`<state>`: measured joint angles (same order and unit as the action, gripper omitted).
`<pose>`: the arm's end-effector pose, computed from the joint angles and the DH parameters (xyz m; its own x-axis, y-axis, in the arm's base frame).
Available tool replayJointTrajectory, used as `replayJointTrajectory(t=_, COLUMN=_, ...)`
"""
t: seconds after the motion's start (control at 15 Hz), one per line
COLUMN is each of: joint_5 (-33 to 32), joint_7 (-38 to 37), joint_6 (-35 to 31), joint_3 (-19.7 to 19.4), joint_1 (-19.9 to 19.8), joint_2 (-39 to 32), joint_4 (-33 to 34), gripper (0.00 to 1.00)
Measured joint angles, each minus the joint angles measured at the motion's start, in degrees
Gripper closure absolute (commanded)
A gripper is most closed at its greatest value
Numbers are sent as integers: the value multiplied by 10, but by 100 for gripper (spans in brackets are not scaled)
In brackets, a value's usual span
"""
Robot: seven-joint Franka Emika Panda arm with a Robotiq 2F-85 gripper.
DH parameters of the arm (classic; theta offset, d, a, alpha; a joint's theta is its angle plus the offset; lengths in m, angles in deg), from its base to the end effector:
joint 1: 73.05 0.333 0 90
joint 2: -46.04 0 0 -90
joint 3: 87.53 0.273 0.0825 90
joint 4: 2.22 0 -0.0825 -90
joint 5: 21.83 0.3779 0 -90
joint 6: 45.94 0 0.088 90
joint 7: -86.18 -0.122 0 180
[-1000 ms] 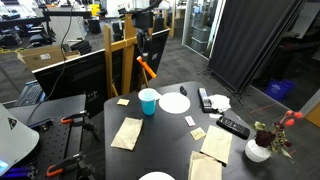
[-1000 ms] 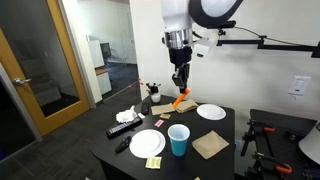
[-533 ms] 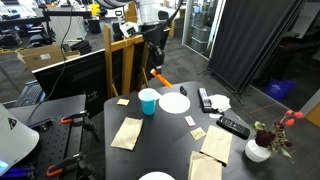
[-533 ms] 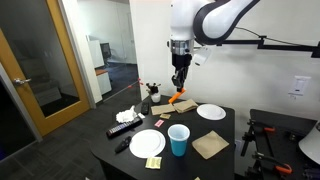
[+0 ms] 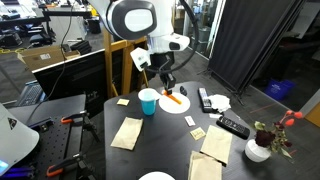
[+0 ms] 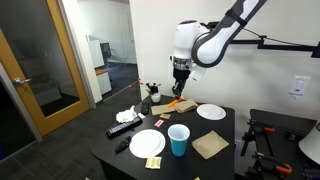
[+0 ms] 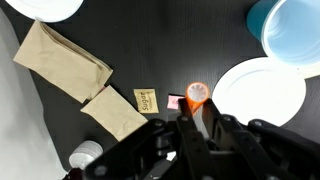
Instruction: Take the orange marker out of the light blue cup
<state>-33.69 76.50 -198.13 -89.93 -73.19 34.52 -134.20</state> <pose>0.5312 -0.0197 0.2218 0.9870 -0.0270 0.1585 -0.0441 -0.9935 0.1053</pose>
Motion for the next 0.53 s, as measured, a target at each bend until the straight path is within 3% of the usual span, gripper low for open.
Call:
replayJointTrajectory(t=0.27, joint_5=57, joint_7=80, joint_6=-54, joint_3=0, joint_1=-25, joint_2=-45, joint_4=0, gripper=95)
replayJointTrajectory(t=0.53, joint_5=179, joint_7=214, joint_6=-90, joint_3=43, joint_1=-85, joint_2=-74, joint_4=0, gripper=95)
